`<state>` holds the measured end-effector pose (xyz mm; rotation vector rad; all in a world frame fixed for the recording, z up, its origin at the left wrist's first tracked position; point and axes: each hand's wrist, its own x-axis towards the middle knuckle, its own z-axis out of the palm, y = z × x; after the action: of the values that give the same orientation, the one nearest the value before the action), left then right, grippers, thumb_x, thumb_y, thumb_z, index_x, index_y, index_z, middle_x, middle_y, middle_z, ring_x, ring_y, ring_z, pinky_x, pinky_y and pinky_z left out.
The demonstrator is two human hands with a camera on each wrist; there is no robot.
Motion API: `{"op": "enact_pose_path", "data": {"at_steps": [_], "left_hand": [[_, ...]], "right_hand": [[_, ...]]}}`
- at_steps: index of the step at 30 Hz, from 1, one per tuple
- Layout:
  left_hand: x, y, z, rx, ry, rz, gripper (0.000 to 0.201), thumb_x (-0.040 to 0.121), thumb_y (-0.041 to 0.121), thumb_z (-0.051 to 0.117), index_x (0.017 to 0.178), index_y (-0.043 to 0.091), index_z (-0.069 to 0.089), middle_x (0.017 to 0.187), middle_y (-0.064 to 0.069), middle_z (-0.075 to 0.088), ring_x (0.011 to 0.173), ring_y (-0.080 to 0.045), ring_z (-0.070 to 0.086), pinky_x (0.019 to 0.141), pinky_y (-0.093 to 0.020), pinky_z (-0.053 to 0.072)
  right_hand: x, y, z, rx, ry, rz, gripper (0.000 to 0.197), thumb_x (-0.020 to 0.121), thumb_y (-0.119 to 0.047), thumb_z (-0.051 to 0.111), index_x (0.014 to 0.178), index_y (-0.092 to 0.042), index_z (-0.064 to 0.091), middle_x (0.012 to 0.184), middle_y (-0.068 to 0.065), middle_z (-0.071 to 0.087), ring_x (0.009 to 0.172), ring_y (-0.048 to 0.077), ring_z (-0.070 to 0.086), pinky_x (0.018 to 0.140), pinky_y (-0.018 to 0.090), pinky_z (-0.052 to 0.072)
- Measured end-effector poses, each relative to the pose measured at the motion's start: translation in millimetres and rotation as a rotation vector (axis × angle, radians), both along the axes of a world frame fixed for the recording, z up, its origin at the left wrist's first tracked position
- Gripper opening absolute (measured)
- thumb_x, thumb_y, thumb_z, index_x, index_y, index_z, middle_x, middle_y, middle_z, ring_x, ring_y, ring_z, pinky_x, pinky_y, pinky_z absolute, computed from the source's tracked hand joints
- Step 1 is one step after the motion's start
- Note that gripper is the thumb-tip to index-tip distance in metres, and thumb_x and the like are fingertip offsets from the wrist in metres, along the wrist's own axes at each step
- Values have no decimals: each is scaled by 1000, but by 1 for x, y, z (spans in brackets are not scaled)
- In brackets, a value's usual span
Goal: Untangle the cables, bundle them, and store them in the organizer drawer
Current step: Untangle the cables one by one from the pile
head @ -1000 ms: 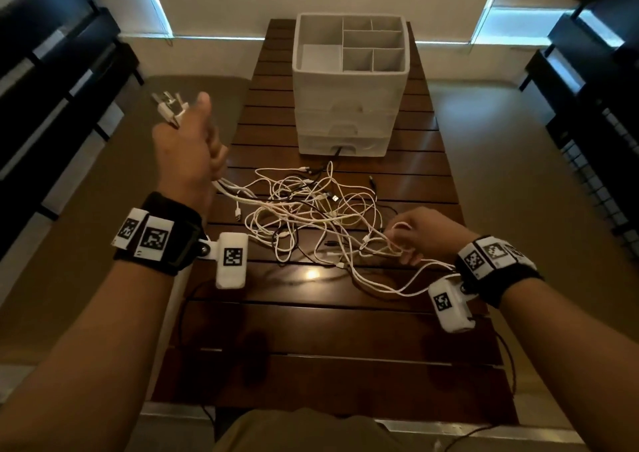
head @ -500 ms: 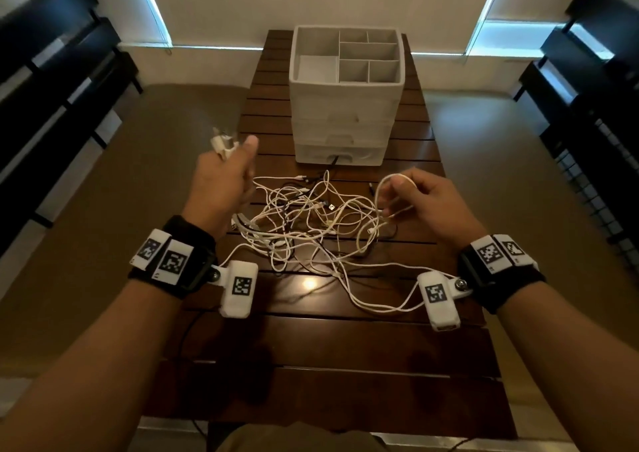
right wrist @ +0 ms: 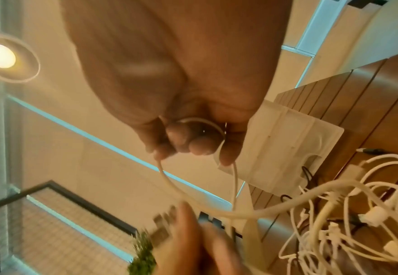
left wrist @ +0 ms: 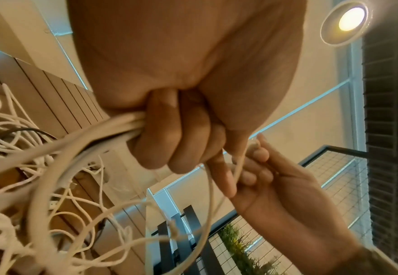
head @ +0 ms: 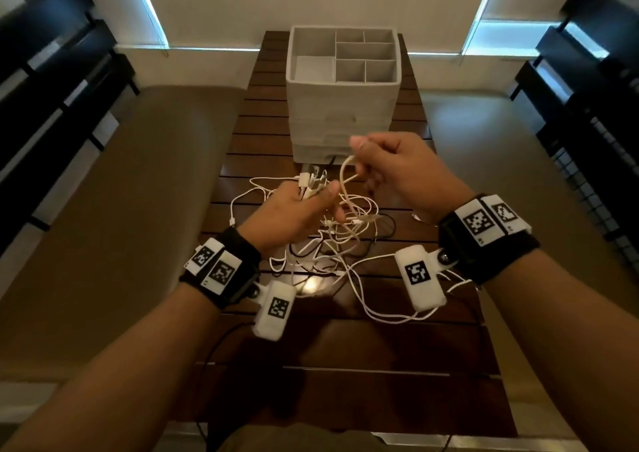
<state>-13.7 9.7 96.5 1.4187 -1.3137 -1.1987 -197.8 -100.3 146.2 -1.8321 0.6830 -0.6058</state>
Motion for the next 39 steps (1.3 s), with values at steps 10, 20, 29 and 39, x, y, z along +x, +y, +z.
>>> {"op": "enact_pose_path", "data": {"at_steps": [10,20,29,39], "left_hand": [[-2,-3,-3,-76,-38,165,26,106,32,59,85,30,73,54,16,47,49,-2,39,51,-20,35],[22,-3,7,-123,220,383,21,106,20,60,96,7,72,51,13,44,40,-5,28,41,-22,20],[32,9,4,-132,295,407,24,106,19,61,86,14,74,53,1,32,40,-7,22,43,-25,15],[50,15,-4,-122,312,559,22,106,22,60,90,12,69,49,10,33,39,-5,23,38,-19,20]], "right_hand": [[3,8,2,-19,-9,115,45,99,-24,70,72,8,54,86,31,60,78,48,57,73,52,51],[5,1,-22,72,48,38,42,91,6,70,127,-9,55,127,7,61,104,24,74,84,39,64],[-4,-22,-44,-307,499,-299,31,106,-36,52,99,-14,74,89,7,73,77,25,66,77,45,56],[-14,-28,-37,-165,333,-166,49,105,-51,51,89,-11,73,57,-8,55,46,4,50,52,25,43]]}}
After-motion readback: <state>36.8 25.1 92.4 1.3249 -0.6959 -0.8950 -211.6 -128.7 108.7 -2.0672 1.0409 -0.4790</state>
